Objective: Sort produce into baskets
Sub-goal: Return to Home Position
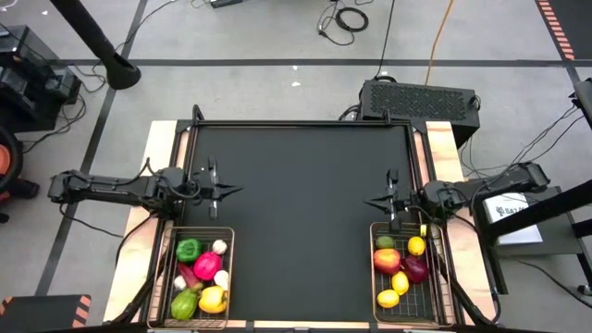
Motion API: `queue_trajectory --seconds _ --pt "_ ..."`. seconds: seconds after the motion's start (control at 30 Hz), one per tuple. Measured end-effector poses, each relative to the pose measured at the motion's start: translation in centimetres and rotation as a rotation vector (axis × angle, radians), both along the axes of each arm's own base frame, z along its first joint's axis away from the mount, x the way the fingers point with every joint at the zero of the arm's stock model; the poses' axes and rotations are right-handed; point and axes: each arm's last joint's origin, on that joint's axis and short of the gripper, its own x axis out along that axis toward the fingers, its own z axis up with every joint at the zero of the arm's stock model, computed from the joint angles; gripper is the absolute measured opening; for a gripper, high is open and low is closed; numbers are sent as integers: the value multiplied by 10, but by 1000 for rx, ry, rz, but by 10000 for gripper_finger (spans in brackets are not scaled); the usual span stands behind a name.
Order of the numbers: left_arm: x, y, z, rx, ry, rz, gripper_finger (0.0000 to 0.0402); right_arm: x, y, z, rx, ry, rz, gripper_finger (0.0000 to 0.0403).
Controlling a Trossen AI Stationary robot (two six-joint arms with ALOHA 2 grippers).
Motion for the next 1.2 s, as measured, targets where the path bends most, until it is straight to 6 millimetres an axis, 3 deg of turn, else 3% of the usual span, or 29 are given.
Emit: queue_trajectory --seconds 0.4,1.2 --pt "-9 1 -24 6 -18 19 2 -1 -7 -21 38 54 -57 0" --pt "-20 4 -28 -50 -1 6 2 -10 -11 -14 55 -18 -45 0"
